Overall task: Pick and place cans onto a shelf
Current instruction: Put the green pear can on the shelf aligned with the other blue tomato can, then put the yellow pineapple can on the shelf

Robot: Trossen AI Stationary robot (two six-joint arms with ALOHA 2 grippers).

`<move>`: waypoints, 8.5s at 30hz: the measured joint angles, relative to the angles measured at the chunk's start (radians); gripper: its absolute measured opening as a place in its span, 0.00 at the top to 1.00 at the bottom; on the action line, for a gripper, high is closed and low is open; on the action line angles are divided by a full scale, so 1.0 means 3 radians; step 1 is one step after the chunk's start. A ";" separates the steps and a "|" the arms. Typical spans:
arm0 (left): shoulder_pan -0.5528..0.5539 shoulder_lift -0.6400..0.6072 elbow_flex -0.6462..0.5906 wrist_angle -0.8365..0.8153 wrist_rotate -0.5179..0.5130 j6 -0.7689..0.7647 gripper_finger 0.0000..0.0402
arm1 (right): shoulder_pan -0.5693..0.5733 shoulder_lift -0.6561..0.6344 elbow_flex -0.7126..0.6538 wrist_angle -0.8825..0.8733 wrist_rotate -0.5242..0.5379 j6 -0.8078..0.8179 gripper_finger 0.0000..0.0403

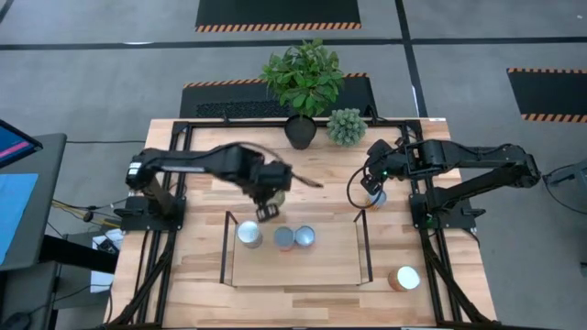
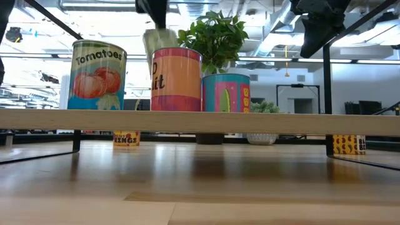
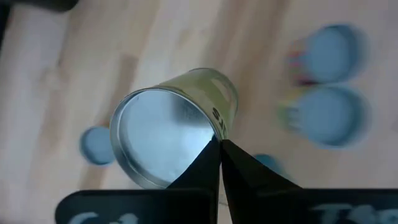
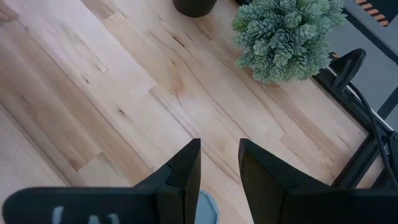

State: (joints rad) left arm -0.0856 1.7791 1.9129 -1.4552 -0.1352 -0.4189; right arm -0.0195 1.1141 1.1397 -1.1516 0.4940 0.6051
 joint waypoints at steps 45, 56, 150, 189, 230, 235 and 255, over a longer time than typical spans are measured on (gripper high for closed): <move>-0.1975 -0.0032 -0.0678 0.0779 -0.0227 -0.1555 1.00 | 0.0001 0.0000 0.0001 0.0023 -0.0086 0.0235 0.67; -0.2009 0.0214 -0.0674 0.0772 -0.0086 -0.1451 1.00 | 0.0001 -0.0001 0.0002 0.0004 -0.0081 0.0225 0.67; 0.1586 -0.0158 -0.2847 0.2091 0.0367 0.0184 0.78 | -0.0003 0.0001 0.0000 -0.0595 -0.0086 0.0080 0.67; -0.0498 -0.0400 -0.0664 0.1638 -0.0117 -0.0134 1.00 | 0.0014 0.0000 0.0000 -0.0499 -0.0080 0.0217 0.67; -0.1328 0.1289 0.0274 0.1626 -0.0176 -0.1082 1.00 | -0.0091 -0.0008 0.0006 -0.0474 -0.0171 -0.0475 0.67; -0.1311 0.1439 0.0261 0.1699 -0.0018 -0.1039 1.00 | -0.0091 -0.0010 0.0005 -0.0484 -0.0171 -0.0475 0.67; -0.1206 0.1443 0.0272 0.1822 -0.0002 -0.0851 0.81 | -0.0091 -0.0008 0.0005 -0.0490 -0.0171 -0.0477 0.67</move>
State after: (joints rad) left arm -0.4475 2.2120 1.9945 -0.9087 -0.1359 -0.6743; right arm -0.0467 1.1116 1.1412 -1.2985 0.4428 0.4622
